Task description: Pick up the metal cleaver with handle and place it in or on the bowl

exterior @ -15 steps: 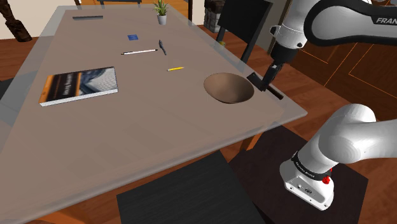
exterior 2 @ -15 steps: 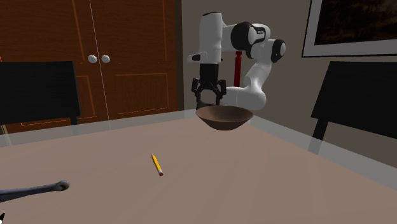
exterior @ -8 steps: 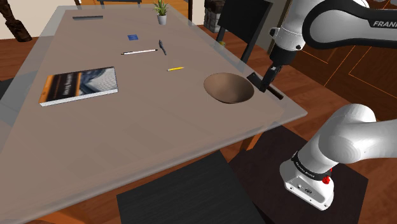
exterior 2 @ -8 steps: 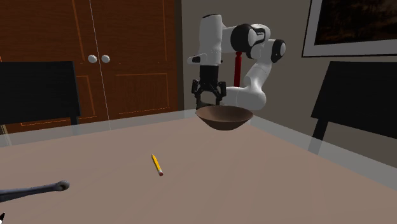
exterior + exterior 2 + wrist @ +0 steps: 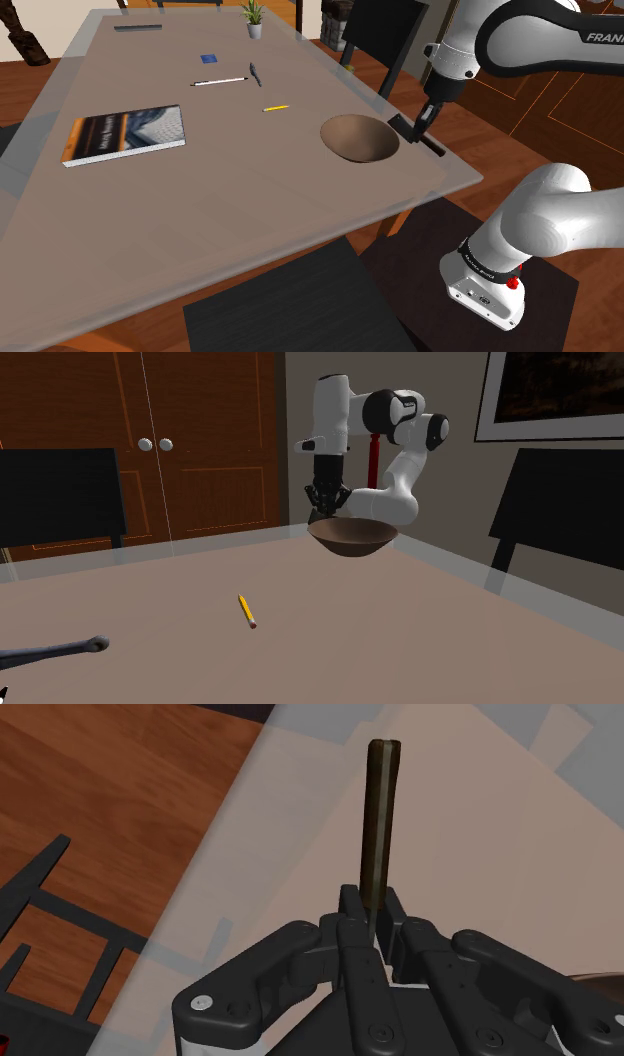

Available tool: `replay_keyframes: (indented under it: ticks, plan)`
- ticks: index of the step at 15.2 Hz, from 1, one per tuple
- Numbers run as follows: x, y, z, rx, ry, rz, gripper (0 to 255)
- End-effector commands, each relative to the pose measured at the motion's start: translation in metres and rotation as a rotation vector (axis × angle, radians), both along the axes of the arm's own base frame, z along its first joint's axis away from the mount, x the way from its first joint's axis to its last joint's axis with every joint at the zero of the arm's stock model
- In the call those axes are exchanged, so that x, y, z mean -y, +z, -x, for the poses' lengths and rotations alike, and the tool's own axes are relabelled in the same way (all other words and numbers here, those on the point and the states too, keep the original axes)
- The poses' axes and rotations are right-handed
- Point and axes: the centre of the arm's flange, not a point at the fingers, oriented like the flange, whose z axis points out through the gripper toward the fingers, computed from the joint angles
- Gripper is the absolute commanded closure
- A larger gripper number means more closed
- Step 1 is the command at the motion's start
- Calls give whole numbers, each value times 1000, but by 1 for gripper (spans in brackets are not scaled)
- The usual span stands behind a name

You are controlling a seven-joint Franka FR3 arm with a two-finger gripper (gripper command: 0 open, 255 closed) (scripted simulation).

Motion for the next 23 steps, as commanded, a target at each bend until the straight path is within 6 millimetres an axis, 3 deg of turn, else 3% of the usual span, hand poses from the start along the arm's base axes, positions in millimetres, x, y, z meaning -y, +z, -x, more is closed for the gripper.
replay_keyframes:
  ticks: [1, 3, 23]
  plan:
    - [0, 0, 0, 0, 0, 0, 255]
    - [0, 0, 0, 0, 0, 0, 255]
    - [0, 105, 0, 0, 0, 0, 255]
